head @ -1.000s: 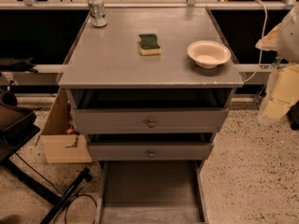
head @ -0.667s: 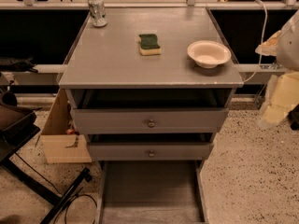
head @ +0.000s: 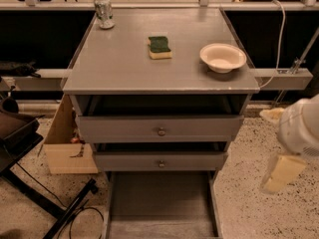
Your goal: Close bottom drawer
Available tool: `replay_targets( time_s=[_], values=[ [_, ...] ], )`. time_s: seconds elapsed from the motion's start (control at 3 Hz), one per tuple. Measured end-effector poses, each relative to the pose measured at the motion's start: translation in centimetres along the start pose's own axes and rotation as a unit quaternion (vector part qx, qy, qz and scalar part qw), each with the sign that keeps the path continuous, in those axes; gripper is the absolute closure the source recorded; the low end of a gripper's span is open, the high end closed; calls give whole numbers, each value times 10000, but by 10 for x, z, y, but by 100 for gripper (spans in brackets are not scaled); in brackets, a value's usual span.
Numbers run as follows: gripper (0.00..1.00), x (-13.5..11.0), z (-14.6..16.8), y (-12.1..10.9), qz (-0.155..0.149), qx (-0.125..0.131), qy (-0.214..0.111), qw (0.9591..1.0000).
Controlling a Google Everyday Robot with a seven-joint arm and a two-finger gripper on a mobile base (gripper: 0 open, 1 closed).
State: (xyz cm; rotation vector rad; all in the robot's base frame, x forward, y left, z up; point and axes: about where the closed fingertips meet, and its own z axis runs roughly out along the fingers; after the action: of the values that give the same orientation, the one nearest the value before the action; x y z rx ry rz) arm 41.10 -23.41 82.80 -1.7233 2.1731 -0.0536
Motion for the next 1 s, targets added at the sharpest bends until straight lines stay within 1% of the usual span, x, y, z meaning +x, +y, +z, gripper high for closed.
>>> replay_targets(
  time_s=[0.33,0.67,1.0],
  values=[
    [0,46,100,33,19,-347,171,9992],
    [0,98,180,62,244,-680,350,9968],
    [0,138,238,89,543,-952,455,9929]
  ],
)
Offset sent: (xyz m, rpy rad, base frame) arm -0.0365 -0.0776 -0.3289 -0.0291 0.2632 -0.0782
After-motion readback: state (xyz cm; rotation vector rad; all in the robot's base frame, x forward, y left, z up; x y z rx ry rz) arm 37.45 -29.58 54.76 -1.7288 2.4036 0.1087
